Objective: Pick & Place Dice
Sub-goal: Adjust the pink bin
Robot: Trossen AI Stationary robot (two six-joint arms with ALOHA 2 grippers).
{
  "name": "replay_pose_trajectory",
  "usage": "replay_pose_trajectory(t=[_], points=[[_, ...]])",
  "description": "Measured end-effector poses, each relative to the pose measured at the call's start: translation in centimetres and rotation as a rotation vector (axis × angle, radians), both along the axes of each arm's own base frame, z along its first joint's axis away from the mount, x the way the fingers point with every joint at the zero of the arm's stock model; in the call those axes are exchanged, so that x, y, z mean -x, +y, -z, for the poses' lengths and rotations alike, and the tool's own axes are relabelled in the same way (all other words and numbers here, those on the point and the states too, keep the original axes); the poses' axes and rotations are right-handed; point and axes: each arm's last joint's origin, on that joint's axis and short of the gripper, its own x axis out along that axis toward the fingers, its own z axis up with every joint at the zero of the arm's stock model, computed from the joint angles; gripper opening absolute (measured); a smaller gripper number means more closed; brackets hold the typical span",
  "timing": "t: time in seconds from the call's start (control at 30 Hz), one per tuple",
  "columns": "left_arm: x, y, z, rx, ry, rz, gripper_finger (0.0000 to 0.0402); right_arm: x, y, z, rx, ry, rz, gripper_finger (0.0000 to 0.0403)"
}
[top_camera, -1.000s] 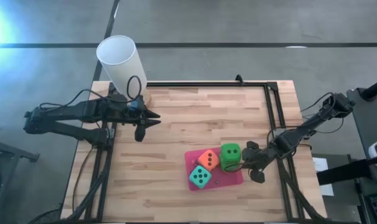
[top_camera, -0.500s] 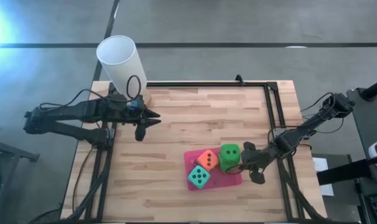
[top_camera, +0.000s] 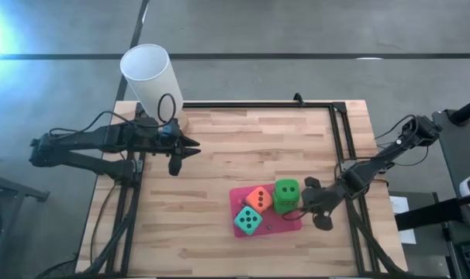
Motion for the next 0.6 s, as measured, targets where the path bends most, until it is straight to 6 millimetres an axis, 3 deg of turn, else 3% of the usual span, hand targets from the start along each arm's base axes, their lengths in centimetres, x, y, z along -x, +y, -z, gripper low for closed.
replay_pose_trajectory(t=[0.27,0.6], points=[[0.0,0.0,0.0,-0.003,0.001,0.001,0.0123,0.5,-0.1,-0.2,0.043,0.075,-0.010,0.0008],[0.0,0.0,0.0,-0.026,0.004,0.012,0.0126,-0.5,0.6,1.7,0.096,0.127,-0.024,0.0008]])
